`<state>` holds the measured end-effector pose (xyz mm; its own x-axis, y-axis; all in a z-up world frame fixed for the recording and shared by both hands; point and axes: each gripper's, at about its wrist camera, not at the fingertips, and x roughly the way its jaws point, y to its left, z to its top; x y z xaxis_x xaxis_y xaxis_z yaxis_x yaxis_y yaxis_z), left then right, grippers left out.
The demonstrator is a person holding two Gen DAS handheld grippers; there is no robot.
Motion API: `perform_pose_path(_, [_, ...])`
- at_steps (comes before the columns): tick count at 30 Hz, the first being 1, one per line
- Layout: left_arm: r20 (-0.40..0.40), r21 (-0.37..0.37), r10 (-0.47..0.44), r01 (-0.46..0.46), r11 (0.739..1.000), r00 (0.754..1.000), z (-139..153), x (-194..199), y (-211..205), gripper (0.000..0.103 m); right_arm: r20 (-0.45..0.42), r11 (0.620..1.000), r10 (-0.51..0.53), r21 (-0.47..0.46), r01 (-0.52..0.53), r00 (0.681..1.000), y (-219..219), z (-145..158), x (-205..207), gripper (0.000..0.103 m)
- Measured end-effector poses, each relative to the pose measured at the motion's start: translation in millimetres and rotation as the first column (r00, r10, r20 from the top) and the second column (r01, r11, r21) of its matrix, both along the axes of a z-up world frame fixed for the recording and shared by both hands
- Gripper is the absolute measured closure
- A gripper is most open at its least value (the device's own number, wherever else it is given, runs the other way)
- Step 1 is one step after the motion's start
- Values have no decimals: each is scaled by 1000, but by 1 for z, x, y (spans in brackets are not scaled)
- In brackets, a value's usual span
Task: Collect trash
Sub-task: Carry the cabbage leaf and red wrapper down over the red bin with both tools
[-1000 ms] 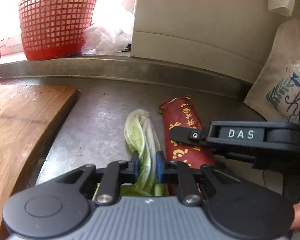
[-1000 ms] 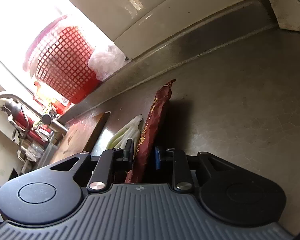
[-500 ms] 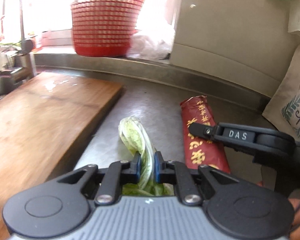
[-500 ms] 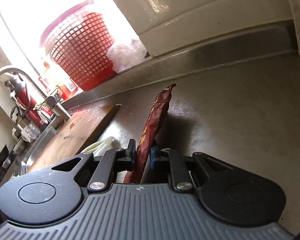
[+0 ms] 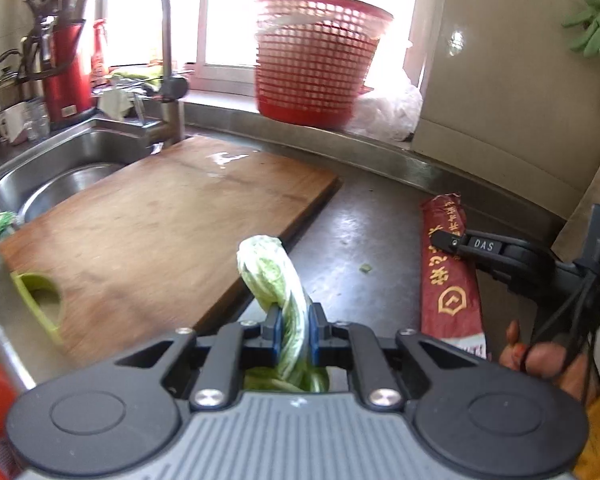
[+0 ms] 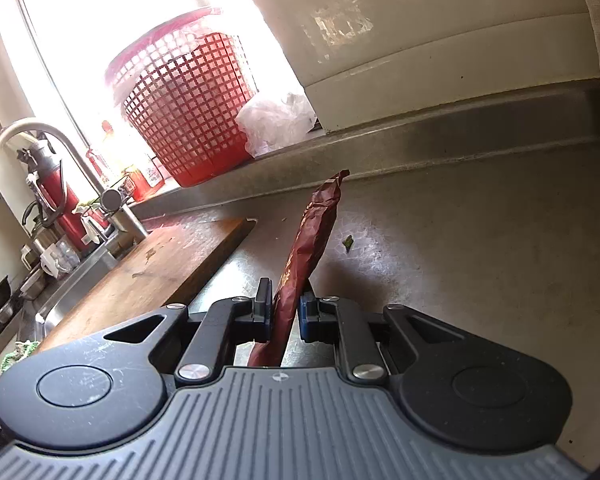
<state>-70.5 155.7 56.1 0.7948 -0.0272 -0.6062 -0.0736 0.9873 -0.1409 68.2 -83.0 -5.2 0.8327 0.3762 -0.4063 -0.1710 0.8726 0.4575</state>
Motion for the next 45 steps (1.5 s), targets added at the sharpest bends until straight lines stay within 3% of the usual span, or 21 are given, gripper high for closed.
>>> perform_pose_path(10, [14, -37, 54, -53, 998, 998, 5, -79, 56, 92, 51, 998, -10, -58, 13, 999, 5, 2, -10, 88])
perform_pose_path(15, [12, -33, 124, -123, 992, 992, 7, -121, 99, 92, 45, 998, -55, 12, 55, 997, -8, 2, -18, 89])
perform_pose_path(26, [-29, 36, 326, -325, 945, 945, -7, -208, 182, 92, 144, 996, -54, -65, 64, 988, 21, 22, -64, 93])
perform_pose_path(33, [-29, 22, 415, -415, 910, 909, -18, -247, 219, 92, 204, 995, 52, -90, -34, 978, 66, 49, -113, 94])
perform_pose_path(38, [-6, -4, 444, -444, 896, 896, -23, -264, 238, 92, 216, 981, 193, -66, -183, 957, 112, 78, -149, 94])
perform_pose_path(42, [24, -46, 468, -466, 883, 884, -26, -271, 254, 92, 218, 946, 323, -58, -319, 921, 156, 98, -179, 94])
perform_pose_path(45, [44, -74, 469, -465, 882, 882, -28, -271, 264, 92, 186, 898, 438, -50, -436, 880, 199, 108, -192, 94])
